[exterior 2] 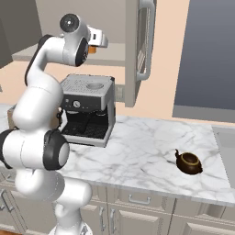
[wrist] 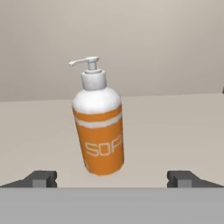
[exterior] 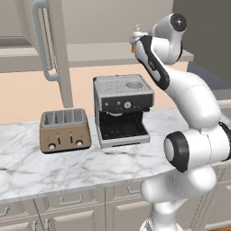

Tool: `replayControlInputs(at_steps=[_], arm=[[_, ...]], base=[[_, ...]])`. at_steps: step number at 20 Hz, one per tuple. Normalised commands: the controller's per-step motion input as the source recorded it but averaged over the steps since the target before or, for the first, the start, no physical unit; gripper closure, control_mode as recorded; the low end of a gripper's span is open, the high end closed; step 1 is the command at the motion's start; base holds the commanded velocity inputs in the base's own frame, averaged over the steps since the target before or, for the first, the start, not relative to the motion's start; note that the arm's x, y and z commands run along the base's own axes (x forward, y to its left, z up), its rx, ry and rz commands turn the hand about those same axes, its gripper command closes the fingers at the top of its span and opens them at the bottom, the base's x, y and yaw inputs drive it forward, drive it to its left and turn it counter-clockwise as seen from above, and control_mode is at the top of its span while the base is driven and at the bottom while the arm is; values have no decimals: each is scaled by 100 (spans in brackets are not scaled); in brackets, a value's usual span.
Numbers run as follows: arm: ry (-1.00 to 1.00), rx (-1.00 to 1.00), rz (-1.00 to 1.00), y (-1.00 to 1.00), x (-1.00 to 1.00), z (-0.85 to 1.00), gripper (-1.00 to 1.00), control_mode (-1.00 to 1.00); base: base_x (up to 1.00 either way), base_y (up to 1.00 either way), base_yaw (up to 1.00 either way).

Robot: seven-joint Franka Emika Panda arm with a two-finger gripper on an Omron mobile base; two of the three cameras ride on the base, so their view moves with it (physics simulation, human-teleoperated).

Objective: Open the cabinet. Pick the soap dispenser and place it next to the sink. Then close the cabinet.

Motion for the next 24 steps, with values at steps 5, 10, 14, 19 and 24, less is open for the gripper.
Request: replayControlInputs(at_steps=[5, 10, 14, 19, 24], arm=[[0, 0, 1, 0, 11, 0, -100, -100], [0, 0, 3, 0, 17, -3, -100, -100], [0, 0, 3, 0, 29, 0, -100, -100], [0, 0, 2, 0, 29, -3, -100, -100], [1, 0, 1, 0, 23, -7, -100, -100]], base=[[0, 0, 0], [0, 0, 0], [0, 0, 0], [0, 0, 0], [0, 0, 0]])
